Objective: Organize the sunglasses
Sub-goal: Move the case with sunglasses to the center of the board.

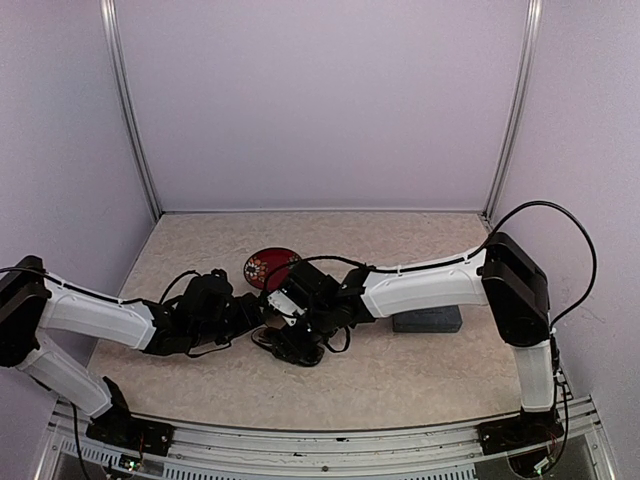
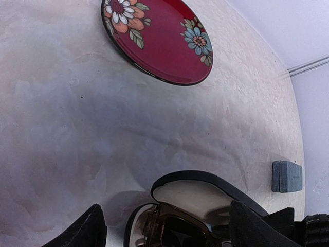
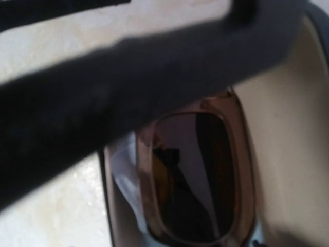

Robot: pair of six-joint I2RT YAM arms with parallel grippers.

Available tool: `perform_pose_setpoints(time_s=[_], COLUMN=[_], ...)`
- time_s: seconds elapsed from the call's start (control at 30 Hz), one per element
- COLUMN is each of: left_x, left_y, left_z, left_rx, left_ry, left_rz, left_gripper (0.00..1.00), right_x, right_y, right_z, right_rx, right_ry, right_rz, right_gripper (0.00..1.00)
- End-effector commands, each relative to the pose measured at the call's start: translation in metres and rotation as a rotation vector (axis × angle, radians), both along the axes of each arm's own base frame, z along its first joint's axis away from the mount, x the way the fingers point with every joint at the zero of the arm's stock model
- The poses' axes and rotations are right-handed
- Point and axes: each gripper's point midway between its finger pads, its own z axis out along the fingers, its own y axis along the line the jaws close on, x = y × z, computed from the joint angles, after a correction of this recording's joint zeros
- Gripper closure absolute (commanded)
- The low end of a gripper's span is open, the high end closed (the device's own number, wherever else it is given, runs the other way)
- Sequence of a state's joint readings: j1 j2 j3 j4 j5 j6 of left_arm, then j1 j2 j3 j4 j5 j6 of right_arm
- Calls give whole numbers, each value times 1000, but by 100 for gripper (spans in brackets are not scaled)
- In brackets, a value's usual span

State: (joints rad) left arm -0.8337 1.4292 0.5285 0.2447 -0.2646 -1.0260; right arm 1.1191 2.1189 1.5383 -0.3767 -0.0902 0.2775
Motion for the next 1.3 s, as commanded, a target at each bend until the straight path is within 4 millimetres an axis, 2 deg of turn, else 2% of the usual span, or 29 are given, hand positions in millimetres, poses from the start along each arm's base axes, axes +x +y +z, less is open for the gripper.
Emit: perform_pose_setpoints(time_s=[0.0,0.27,0.4,0.63,1.03,1.27], left_x=[3,1,-3,-9,-10,-13], left_y=[2,-4,-8,-10,-17,-16], left_z=[1,-3,-11,-20,-22,-24], left_rx=[23,1,-14,-33,-52,-50], left_ry=[4,21,51,84,83,89], left_rz=[-7,-31,-47,-61,-87,-96], left_gripper=[20,19,22,33,48,61], right_x=[-10,-9,-11,-14,-19,-20], right_y=[-1,-4,-4,-4,-5,-7], right_z=[9,17,17,17,14,13], right_rx=[8,18,22,30,23,22], right_ry=[-15,-40,-38,-36,-37,-37], right_rz=[39,40,47,56,70,69], right_gripper=[28,26,26,25,25,25])
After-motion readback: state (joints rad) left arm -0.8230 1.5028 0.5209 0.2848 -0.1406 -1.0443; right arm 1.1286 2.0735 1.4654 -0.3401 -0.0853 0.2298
